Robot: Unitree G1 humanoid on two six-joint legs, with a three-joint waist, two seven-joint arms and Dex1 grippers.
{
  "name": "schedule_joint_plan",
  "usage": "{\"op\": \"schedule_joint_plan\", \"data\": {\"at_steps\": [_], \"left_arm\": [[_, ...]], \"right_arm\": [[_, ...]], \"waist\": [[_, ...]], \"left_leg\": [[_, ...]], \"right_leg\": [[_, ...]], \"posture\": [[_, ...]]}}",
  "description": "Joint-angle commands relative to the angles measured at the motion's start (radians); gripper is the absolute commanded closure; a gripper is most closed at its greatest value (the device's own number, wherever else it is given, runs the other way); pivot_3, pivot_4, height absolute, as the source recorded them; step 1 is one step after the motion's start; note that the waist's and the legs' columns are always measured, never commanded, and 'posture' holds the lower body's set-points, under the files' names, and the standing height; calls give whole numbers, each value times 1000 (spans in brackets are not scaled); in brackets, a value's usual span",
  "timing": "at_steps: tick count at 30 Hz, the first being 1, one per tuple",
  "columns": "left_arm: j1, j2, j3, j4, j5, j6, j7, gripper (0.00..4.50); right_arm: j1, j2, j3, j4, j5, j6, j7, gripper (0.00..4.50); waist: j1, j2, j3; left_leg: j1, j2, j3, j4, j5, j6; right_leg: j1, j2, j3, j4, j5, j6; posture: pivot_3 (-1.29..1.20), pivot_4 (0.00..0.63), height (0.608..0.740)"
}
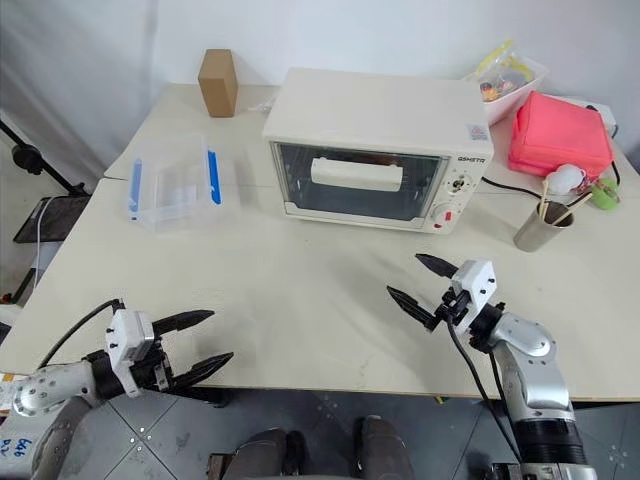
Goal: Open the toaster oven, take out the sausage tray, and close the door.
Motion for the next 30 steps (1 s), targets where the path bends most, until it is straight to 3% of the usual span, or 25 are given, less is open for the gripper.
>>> {"op": "schedule_joint_plan", "data": {"at_steps": [1, 8, 15, 22, 30], "left_arm": [[-42, -22, 23, -4, 10, -25, 52, 18], [-192, -26, 79, -33, -314, 265, 85, 18], [-343, -63, 47, 39, -278, 213, 71, 18], [-379, -107, 0, 58, -246, 198, 68, 18], [-380, -142, -1, 76, -258, 221, 81, 18]], "right_arm": [[-42, 5, -19, -19, 35, 29, 0, 0], [-168, -11, -43, -93, 141, 242, -44, 0], [-325, 24, -31, -21, 119, 271, -83, 0], [-415, 71, -30, 57, 78, 213, -104, 0], [-388, 78, 5, -17, 70, 126, 26, 0]], "waist": [[-1, 0, 0], [-3, 0, 0], [-2, 0, 0], [-2, 0, 0], [-2, 0, 0]], "left_leg": [[0, 0, 0, 0, 0, 0], [0, 0, -2, 1, 2, -1], [-3, 0, -2, 3, 4, -4], [-9, 0, -3, 6, 4, -3], [-10, 0, -3, 7, 4, -2]], "right_leg": [[0, 0, 0, 0, 0, 0], [0, 0, -3, 2, 0, 0], [0, 0, -4, 1, 0, 1], [-3, 0, -6, 2, 1, 1], [-3, 0, -6, 2, 1, 2]], "posture": [[0, 150, 740], [0, 150, 740], [0, 150, 740], [0, 150, 740], [0, 150, 740]]}}
